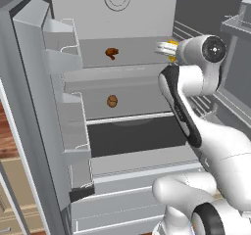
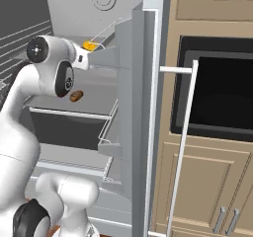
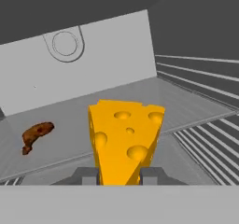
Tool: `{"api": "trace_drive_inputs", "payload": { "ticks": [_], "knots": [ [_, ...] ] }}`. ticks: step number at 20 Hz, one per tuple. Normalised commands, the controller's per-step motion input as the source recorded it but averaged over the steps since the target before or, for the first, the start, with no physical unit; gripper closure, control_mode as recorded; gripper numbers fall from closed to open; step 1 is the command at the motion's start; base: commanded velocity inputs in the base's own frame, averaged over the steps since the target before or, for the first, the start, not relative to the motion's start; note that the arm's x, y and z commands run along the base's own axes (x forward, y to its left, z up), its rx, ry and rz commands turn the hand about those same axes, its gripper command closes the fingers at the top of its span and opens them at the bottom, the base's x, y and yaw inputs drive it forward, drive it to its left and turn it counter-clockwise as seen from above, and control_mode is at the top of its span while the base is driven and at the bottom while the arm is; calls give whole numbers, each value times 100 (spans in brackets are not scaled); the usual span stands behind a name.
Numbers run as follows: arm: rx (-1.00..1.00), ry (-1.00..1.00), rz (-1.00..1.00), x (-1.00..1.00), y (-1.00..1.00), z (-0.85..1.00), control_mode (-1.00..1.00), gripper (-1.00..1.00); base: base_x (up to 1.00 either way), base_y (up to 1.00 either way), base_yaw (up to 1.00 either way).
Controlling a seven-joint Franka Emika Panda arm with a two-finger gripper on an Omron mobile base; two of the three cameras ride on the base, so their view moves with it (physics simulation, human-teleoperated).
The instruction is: Take the cheese, chicken drumstick, and potato from the fridge and place them on the plate on the dining counter to create an appetizer plate.
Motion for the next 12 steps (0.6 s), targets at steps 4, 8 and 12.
{"api": "trace_drive_inputs", "payload": {
  "ticks": [4, 8, 12],
  "knots": [
    [0, 14, 4, -100, 18, -20, -100, 100, 0, 0, 0],
    [0, 9, 4, -100, 9, -46, -100, 100, 0, 0, 0],
    [0, 5, 3, -88, 1, -63, -100, 100, 0, 0, 0]
  ]
}}
